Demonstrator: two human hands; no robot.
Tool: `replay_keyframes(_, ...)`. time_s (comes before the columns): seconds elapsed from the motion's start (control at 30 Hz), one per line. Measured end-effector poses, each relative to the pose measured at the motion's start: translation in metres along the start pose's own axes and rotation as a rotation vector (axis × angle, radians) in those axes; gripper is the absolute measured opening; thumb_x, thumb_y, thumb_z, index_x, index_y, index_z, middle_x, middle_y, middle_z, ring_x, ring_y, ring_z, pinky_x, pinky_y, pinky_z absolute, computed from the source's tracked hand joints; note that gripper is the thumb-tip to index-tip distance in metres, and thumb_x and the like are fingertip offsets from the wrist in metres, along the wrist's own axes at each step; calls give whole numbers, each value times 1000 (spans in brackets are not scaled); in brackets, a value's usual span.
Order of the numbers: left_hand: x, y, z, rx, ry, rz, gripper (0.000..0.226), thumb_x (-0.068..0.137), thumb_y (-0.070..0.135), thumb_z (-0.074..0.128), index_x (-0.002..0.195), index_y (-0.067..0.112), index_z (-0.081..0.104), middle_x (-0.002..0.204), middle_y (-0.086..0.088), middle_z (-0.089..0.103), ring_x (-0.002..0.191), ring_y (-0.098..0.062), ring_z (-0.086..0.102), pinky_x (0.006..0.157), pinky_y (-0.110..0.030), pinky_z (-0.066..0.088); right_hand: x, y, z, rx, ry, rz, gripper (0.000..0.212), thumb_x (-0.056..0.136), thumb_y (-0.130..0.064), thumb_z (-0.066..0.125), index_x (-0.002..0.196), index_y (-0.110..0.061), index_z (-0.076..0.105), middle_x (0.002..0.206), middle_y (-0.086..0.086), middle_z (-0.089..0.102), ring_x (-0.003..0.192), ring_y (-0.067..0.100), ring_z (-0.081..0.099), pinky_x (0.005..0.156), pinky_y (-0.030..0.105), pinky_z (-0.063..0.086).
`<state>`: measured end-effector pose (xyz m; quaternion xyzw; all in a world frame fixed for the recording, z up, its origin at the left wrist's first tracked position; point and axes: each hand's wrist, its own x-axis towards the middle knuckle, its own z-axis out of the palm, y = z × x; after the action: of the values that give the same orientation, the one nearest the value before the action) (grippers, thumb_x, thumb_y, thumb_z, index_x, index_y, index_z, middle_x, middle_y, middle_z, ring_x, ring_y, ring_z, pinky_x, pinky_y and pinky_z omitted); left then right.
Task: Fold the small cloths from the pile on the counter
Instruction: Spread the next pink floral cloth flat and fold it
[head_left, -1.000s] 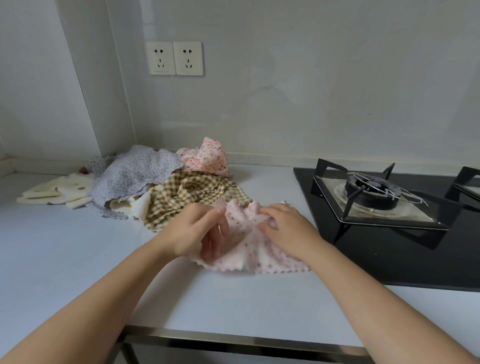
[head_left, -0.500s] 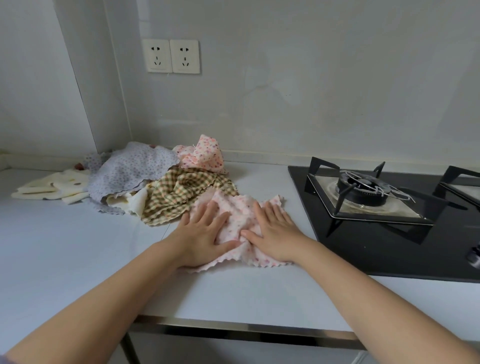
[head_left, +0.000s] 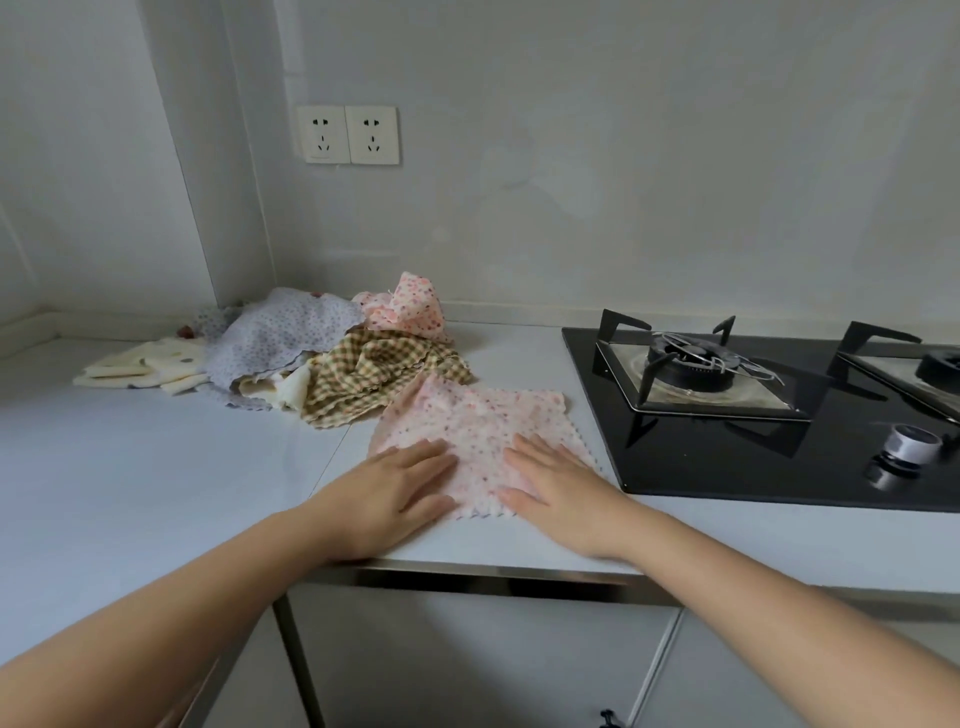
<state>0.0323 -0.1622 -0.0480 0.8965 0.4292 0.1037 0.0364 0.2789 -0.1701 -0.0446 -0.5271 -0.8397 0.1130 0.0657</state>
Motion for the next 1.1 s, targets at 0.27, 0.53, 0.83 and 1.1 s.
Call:
replay_keyframes(0.27,-14,20,-6,163,306,29,48,88,52,27,88,13,55,76,-3,64,74,-33,61,52,-34,43,-23,-17,-12,-63,112,-6,56,93,-40,52,145,-27,36,146,-1,46,128,25,47,100,33,41)
replay_keyframes(0.53,-33,11,-14,41,259,-65,26,83,20,57,108,17,57,94,-4,70,81,-29,65,64,-37,51,-27,4,-14,-52,291,67,42,81,3,46,114,-16,64,105,8,68,97,32,60,78,35,49)
replay_keyframes(0.83,-62,1,-36,-460,323,-291,30,87,-3,60,86,26,65,80,9,71,73,-4,68,70,-20,55,-49,29,-44,382,231,65,30,88,-3,56,88,-31,67,85,-20,64,70,-5,56,61,10,39)
replay_keyframes(1.1,-32,7,-40,-627,433,-570,27,97,12,49,73,3,57,59,-2,60,60,-21,61,57,-32,55,-25,36,-59,773,133,242,18,95,-27,61,99,-14,71,91,4,73,89,15,68,83,37,56)
